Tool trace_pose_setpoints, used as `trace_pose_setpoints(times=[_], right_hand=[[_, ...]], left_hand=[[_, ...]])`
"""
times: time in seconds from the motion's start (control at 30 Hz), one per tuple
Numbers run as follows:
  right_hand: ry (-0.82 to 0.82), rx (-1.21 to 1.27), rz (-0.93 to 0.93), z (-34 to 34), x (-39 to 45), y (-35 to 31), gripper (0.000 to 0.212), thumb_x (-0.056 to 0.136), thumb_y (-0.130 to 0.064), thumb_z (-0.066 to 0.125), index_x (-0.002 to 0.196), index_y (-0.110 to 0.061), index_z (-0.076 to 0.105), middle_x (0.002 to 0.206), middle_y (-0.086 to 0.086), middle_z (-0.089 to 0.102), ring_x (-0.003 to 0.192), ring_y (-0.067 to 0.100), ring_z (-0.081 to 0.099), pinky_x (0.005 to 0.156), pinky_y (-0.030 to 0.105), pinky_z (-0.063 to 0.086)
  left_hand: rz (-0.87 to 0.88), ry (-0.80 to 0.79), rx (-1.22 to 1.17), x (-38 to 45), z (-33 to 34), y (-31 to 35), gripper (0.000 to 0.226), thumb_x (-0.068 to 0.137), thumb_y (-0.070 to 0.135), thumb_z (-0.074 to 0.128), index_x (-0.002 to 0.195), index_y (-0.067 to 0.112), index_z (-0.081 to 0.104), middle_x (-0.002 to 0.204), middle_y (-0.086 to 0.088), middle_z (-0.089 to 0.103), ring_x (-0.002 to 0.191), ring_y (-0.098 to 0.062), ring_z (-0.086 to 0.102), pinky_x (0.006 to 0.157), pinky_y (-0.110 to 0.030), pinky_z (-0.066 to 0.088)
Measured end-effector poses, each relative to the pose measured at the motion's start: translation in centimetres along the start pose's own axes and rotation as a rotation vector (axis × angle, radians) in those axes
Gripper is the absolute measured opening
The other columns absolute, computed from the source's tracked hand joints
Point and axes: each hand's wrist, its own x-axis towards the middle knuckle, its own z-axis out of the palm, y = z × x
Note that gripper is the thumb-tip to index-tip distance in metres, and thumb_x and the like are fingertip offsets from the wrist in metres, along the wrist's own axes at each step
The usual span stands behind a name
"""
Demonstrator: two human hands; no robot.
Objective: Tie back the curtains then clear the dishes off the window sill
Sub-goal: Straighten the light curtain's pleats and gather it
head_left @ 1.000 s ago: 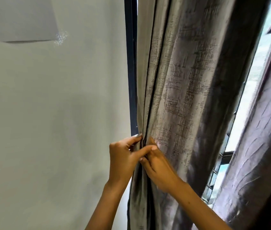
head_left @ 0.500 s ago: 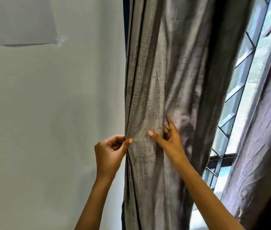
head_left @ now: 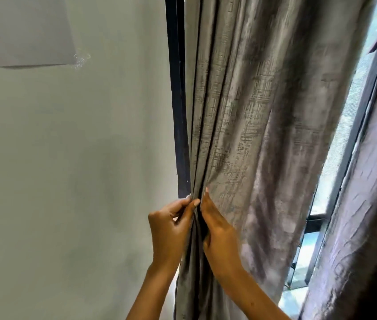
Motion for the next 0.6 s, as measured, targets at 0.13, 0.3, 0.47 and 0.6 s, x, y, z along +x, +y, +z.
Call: trace_pose_setpoints(times=[0.13, 0.3, 0.47, 0.6], right_hand=[[-0.041, -0.041, 0.058, 0.1, -0.7, 0.4, 0.077, 0.087, 0.008, 0.05, 0.149, -0.029, 0.022, 0.154, -0.018, 0.021, 0.14, 0.001, 0.026, 0.112, 0.014, 0.023], [-0.115, -0.039, -0.014, -1.0, -0.6, 1.3, 0.055, 0.095, -0.027, 0.038, 0.147, -0.033, 0.023, 0.158, -0.014, 0.006, 0.147, 0.009, 0.005, 0.12, 0.036, 0.013], [0.29, 0.235, 0.305, -4.4, 2.4, 1.7, 0.088, 0.084, -0.051, 0.062, 0.151, -0.03, 0.01, 0.16, -0.01, -0.002, 0.146, 0.006, 0.0, 0.119, 0.037, 0.01], [0.257, 0.468, 0.388, -5.4, 5.1, 2.3, 0.084, 0.078, -0.028, 0.073, 0.148, -0.016, 0.029, 0.146, -0.004, 0.043, 0.132, 0.005, 0.042, 0.11, 0.031, 0.038]], left_hand=[[0.033, -0.024, 0.007, 0.0, 0.5, 0.4, 0.02, 0.075, 0.016, 0.075, 0.089, 0.03, 0.069, 0.068, 0.032, 0.065, 0.066, 0.003, 0.067, 0.062, -0.006, 0.048], [-0.012, -0.03, 0.056, 0.9, 1.0, -0.1, 0.011, 0.076, 0.015, 0.077, 0.082, 0.022, 0.072, 0.07, 0.026, 0.065, 0.065, 0.006, 0.066, 0.062, -0.006, 0.048], [-0.103, -0.038, 0.045, 1.6, 0.8, -1.4, 0.019, 0.074, 0.022, 0.078, 0.089, 0.011, 0.075, 0.075, 0.007, 0.072, 0.069, -0.002, 0.069, 0.068, -0.019, 0.058], [-0.102, -0.056, 0.042, 1.3, 0.9, -1.3, 0.018, 0.074, 0.022, 0.077, 0.09, 0.014, 0.074, 0.077, 0.01, 0.071, 0.072, 0.0, 0.068, 0.069, -0.016, 0.057]])
